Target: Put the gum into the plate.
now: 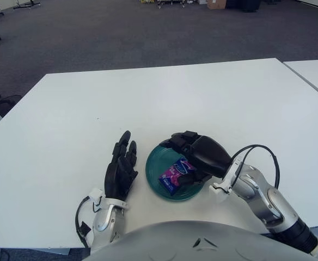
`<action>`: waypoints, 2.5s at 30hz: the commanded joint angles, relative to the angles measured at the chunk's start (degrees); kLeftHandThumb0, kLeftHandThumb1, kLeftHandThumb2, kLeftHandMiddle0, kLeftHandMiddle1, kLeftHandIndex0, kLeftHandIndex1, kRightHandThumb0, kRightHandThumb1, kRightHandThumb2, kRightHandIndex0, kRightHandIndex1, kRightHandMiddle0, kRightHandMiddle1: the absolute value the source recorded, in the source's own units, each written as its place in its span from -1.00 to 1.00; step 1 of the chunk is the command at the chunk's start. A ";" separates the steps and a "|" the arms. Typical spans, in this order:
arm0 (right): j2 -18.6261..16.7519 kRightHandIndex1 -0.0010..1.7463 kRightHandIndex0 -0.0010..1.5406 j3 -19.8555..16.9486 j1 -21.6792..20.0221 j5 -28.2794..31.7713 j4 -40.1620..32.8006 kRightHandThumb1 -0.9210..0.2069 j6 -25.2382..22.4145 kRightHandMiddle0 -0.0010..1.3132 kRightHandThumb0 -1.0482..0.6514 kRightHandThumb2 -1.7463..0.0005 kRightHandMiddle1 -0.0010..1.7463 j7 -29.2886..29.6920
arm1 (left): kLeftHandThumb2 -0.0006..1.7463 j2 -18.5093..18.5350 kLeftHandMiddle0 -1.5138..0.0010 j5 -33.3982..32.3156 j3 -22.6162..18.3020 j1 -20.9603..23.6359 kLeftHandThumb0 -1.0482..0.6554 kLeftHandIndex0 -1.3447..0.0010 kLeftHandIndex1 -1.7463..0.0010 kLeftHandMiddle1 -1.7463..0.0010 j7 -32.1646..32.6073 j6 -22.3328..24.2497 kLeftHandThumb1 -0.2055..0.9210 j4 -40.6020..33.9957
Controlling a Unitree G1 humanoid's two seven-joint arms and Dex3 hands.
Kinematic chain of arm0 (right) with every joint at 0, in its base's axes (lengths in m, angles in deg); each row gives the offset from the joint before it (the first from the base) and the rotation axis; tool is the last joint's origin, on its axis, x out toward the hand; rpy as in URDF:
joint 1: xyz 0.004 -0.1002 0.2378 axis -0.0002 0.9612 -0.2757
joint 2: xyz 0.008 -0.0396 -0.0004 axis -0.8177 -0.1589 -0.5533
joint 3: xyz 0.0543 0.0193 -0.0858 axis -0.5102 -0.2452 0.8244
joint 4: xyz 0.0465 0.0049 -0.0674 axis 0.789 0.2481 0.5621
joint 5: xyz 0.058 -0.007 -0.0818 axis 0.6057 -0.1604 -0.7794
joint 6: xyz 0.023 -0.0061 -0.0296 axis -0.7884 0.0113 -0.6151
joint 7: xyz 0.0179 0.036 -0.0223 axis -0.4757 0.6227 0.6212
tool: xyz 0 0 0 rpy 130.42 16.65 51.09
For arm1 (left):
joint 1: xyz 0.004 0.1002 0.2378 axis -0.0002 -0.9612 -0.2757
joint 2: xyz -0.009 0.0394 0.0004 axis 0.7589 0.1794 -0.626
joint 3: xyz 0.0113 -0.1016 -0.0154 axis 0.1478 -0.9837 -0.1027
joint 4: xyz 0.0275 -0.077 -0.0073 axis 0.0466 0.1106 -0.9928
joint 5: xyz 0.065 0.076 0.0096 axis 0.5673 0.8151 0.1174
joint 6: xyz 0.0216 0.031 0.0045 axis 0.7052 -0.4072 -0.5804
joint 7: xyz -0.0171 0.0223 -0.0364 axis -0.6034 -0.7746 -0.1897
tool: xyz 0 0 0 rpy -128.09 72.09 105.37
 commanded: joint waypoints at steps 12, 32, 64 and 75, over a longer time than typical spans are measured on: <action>-22.19 -0.96 -0.52 -19.65 2.79 47.95 16.83 -1.00 -9.10 -1.00 -0.88 0.13 -0.16 3.76 | -0.09 -1.55 0.92 -4.61 -0.86 -0.81 -1.00 1.00 0.46 0.99 -0.51 2.67 1.00 2.33; -25.54 -0.83 -0.24 -31.58 0.89 59.55 21.22 -1.00 -11.44 -0.86 -0.80 0.39 0.04 5.81 | -0.03 -0.95 0.93 -0.65 -0.72 -2.26 -1.00 1.00 0.54 1.00 1.23 1.38 1.00 1.29; -21.40 -0.99 -0.68 -22.76 8.95 33.03 23.35 -1.00 -8.16 -1.00 -0.64 0.09 -0.42 11.90 | 0.08 -2.13 0.86 15.53 1.63 -3.83 -1.00 1.00 0.56 0.98 11.68 -8.80 1.00 2.82; -21.89 -1.00 -0.76 -21.03 8.88 28.80 22.31 -1.00 -12.21 -1.00 -0.61 0.11 -0.50 16.45 | 0.10 -1.84 0.92 17.62 5.20 -5.54 -0.99 1.00 0.65 1.00 15.86 -4.11 1.00 -1.40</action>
